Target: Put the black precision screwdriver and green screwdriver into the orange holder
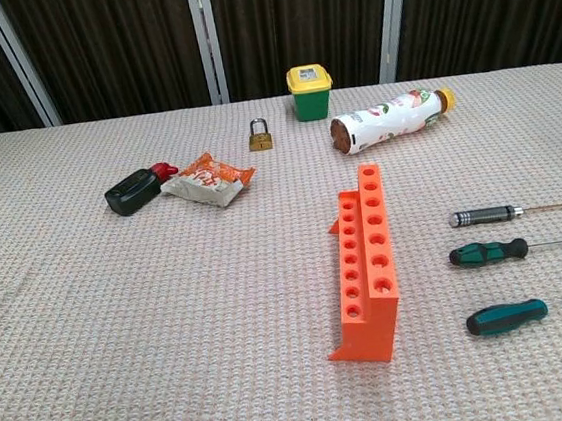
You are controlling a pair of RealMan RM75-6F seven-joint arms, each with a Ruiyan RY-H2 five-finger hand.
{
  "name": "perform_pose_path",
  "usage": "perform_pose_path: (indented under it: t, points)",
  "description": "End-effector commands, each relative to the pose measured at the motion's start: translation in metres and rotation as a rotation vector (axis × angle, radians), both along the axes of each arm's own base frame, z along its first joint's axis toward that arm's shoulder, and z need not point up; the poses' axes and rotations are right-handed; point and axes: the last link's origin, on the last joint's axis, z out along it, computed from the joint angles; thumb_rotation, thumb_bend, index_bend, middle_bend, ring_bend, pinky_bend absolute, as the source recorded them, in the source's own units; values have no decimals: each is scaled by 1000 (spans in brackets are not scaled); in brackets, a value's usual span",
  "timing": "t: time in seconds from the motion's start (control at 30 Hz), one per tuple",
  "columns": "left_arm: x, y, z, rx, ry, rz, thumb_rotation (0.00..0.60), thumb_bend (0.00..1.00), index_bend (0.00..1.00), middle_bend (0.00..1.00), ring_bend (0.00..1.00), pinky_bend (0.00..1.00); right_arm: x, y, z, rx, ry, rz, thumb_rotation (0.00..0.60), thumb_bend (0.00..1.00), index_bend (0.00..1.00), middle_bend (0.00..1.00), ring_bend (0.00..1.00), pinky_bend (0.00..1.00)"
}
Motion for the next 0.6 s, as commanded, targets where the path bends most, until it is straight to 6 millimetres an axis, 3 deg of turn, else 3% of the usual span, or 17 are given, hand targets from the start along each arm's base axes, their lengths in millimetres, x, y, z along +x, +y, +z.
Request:
perform_pose_path:
  t: [0.03, 0.27, 0.6]
  points:
    - [1, 5, -2, -2, 11, 2, 600, 215, 55, 0, 0, 0, -1, -3, -3, -2, 5, -9, 600, 180, 104, 9, 0, 0]
    - [2, 10, -6, -9, 10, -7, 600, 217, 58, 0, 0, 0, 0, -4, -7, 6, 11, -19, 600, 182, 122, 17, 0, 0]
    - [2, 15, -10, -18, 0, -37, 600, 230, 65, 0, 0, 0, 2, 0, -5, -36, 1, 15, 600, 250, 199, 110, 0, 0]
